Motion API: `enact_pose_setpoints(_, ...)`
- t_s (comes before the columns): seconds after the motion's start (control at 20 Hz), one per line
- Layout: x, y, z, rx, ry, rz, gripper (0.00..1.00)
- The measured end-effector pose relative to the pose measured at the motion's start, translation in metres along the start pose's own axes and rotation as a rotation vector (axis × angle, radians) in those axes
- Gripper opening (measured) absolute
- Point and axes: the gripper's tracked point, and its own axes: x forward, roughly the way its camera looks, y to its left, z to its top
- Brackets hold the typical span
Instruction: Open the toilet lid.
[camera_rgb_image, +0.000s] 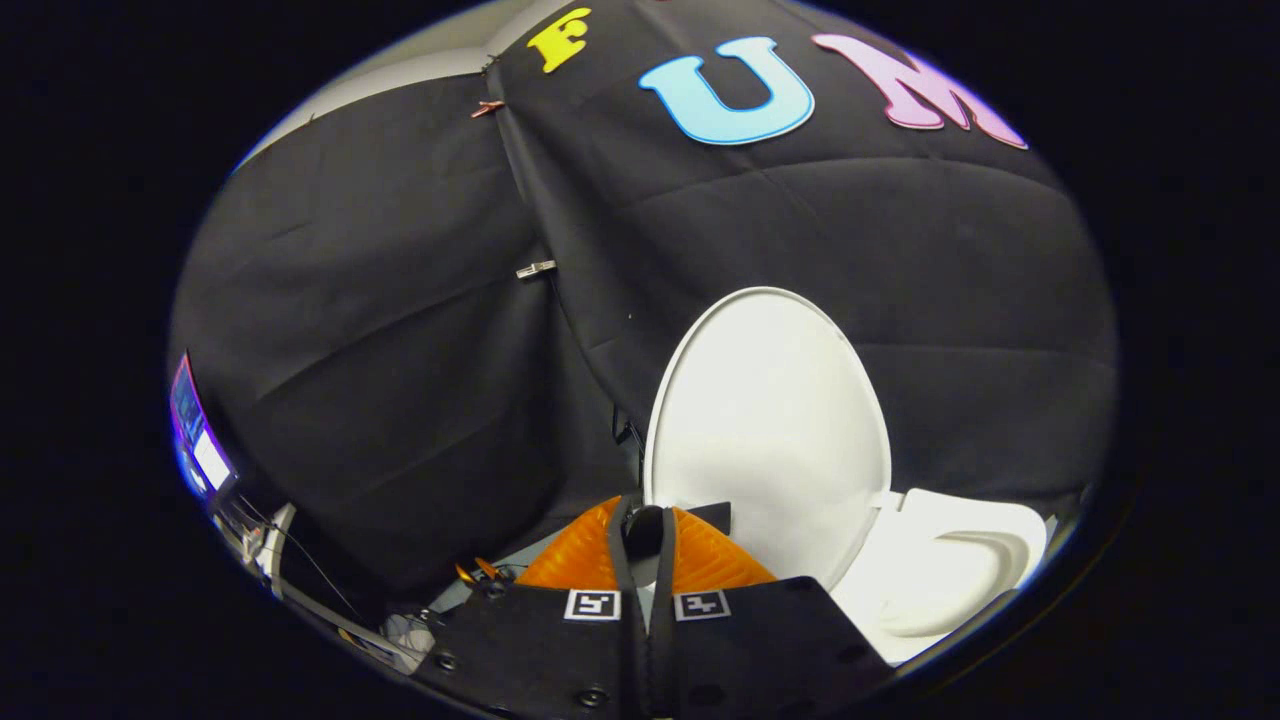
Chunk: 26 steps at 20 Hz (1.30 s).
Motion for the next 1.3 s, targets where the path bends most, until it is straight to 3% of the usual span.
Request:
enact_pose_setpoints(0.15, -0.006, 0.0, 0.001, 0.041, -0.012, 0.018, 0.06)
enact_pose_setpoints(0.25, -0.007, 0.006, -0.005, 0.088, -0.003, 0.067, 0.15)
enact_pose_setpoints(0.3, -0.007, 0.011, -0.011, 0.113, 0.017, 0.104, 0.3)
enact_pose_setpoints(0.4, -0.005, 0.007, -0.038, 0.15, 0.118, 0.092, 0.6)
enact_pose_setpoints(0.5, -0.004, 0.004, -0.038, 0.174, 0.096, 0.103, 0.9)
enact_pose_setpoints(0.6, -0.007, -0.007, -0.041, 0.15, 0.077, 0.085, 0.9)
enact_pose_setpoints(0.7, -0.015, -0.014, -0.038, 0.11, 0.046, 0.083, 0.98)
enact_pose_setpoints(1.1, -0.058, -0.016, -0.013, -0.072, -0.086, 0.13, 0.99)
enact_pose_setpoints(1.3, -0.074, -0.025, 0.014, -0.121, -0.167, 0.095, 0.99)
